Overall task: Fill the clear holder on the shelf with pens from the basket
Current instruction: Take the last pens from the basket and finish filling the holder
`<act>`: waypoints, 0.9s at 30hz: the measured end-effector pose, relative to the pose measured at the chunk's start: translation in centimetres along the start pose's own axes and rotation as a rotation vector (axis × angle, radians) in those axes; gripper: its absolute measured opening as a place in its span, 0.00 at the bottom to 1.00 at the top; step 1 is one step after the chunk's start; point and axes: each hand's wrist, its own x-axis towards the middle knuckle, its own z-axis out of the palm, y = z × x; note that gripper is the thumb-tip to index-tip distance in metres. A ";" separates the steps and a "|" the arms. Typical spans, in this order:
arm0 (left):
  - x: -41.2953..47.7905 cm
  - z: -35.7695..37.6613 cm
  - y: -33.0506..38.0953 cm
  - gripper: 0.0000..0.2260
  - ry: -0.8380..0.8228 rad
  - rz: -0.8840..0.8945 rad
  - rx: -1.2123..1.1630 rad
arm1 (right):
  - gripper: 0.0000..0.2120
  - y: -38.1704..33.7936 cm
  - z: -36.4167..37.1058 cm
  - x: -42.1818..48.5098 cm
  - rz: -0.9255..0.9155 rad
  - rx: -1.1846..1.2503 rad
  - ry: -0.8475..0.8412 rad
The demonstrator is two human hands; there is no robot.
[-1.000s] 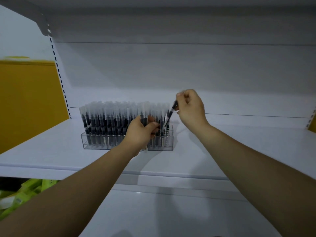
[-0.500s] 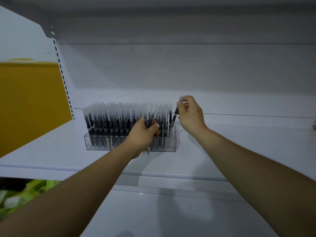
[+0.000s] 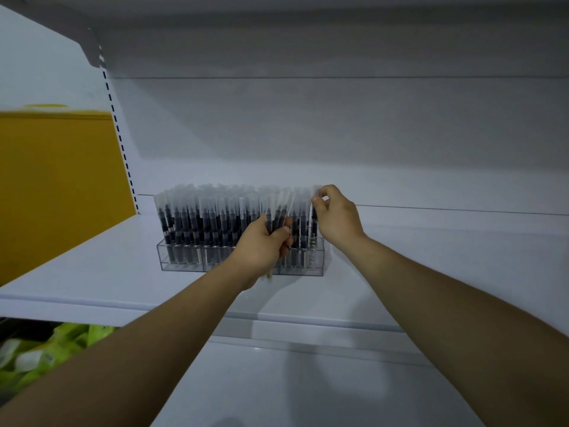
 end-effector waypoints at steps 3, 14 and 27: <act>0.0 -0.2 -0.1 0.06 -0.006 0.017 0.009 | 0.08 0.0 0.2 0.5 0.038 -0.026 0.002; -0.2 -0.2 0.0 0.05 0.021 0.035 0.036 | 0.11 0.0 0.4 0.2 0.112 -0.160 -0.083; -0.4 1.4 0.8 0.09 -0.009 0.084 0.103 | 0.12 -4.1 -2.2 -3.9 -0.076 0.158 -0.119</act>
